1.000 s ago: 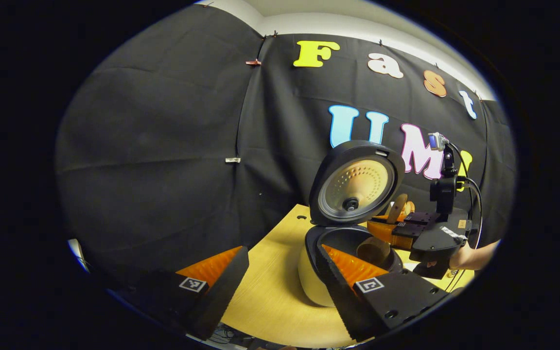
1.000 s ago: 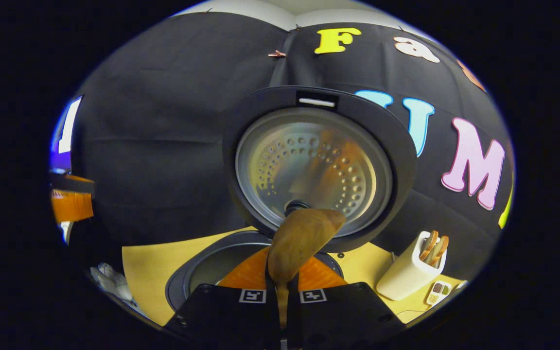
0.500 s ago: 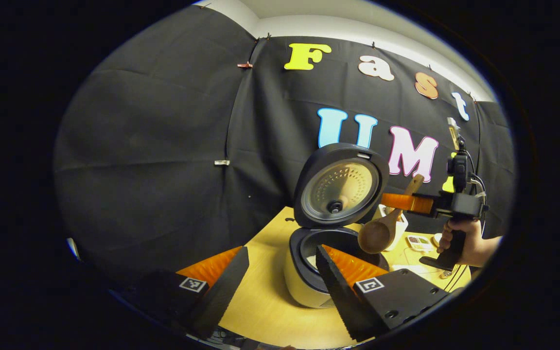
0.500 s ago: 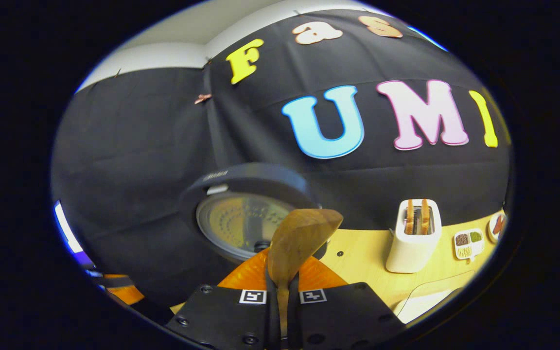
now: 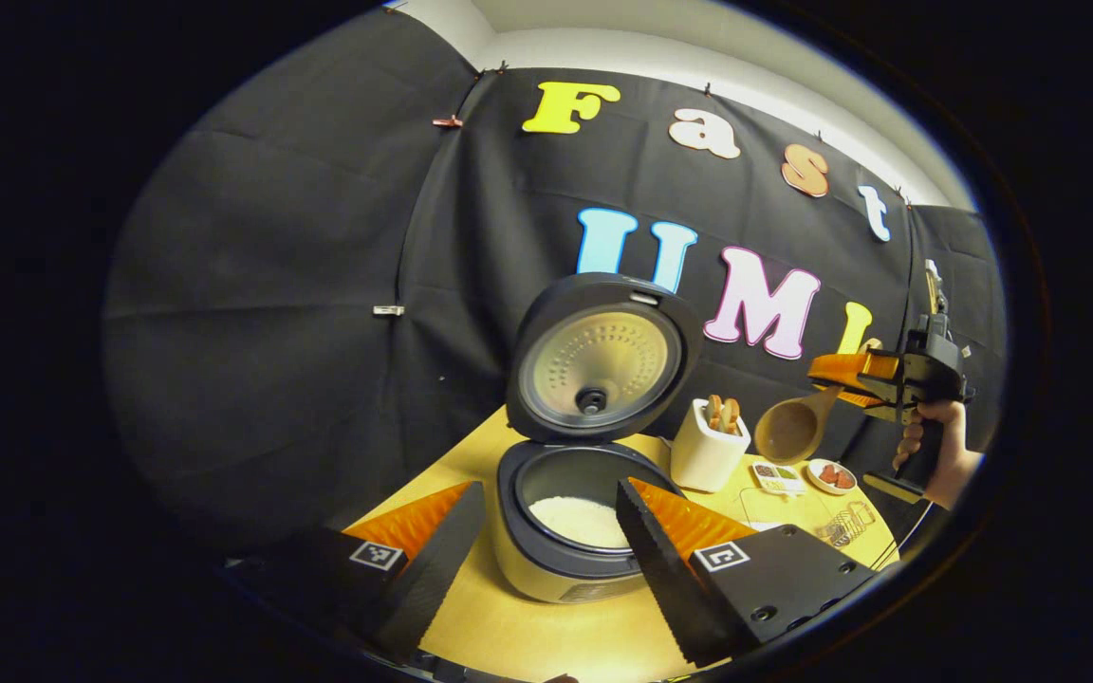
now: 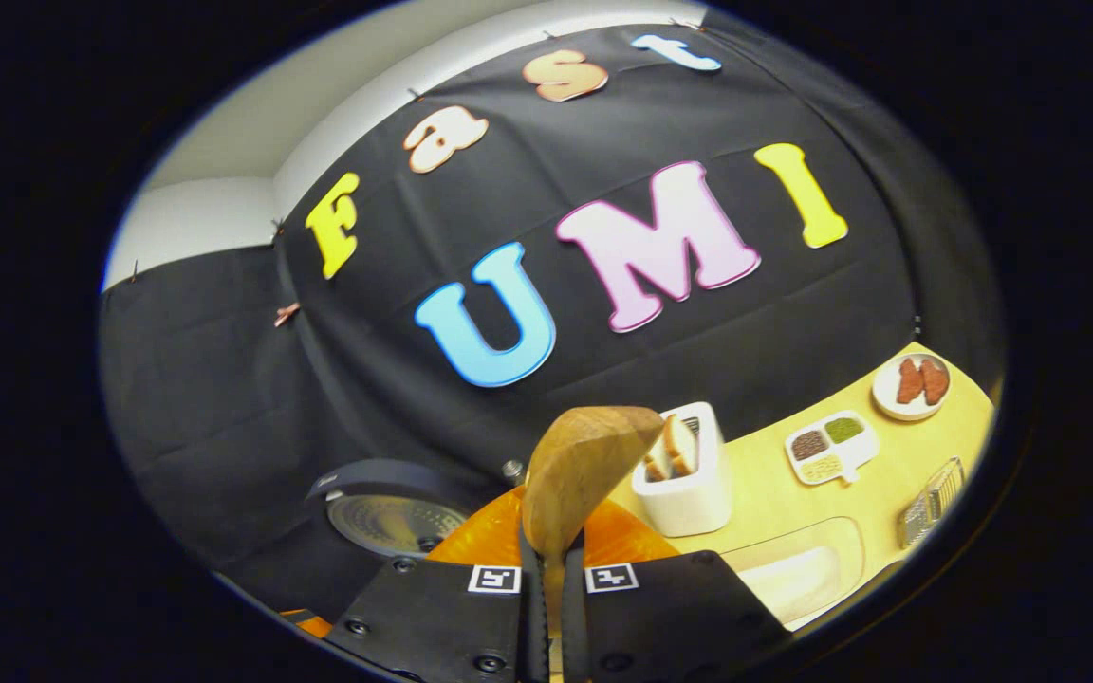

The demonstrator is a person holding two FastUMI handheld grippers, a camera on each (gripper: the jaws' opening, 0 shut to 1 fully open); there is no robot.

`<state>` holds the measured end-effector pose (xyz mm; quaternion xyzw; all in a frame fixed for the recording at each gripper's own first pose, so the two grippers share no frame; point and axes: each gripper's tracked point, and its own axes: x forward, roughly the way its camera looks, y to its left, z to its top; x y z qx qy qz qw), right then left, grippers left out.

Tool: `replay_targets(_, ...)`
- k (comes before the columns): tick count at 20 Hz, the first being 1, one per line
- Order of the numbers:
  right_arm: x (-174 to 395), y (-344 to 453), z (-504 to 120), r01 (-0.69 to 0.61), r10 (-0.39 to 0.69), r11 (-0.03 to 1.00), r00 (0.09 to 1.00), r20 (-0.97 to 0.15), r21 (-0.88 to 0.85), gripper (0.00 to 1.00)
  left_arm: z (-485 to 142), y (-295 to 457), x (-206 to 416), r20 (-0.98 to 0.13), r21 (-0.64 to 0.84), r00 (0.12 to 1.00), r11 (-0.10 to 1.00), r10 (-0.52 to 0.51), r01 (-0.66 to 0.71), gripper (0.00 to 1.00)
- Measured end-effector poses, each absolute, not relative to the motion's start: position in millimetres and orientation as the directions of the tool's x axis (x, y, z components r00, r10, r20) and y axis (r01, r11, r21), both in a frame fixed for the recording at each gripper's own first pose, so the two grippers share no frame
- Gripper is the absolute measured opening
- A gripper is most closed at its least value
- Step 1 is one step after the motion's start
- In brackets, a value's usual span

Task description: Close the left gripper, press the button to open the rice cooker; take a wooden spoon from the chopstick holder with the right hand, scoop a spoonful of rice and pour it into the rice cooker, then put the wooden spoon back into the chopstick holder.

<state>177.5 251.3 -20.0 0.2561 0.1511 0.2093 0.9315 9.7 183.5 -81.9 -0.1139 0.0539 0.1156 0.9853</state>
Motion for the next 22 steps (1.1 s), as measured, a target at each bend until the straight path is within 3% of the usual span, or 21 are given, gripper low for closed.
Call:
replay_targets(14,211,-20,-64,0.012,0.139,0.867,0.954,-0.266,0.498,0.10,-70,69,57,-0.157,-0.307,0.974,0.929,0.164,-0.206,0.95)
replay_targets(22,230,-94,-140,0.101,0.100,0.879,0.917,-0.386,0.466,0.10,-83,34,55,-0.224,-0.313,0.946,0.902,0.233,-0.297,0.95)
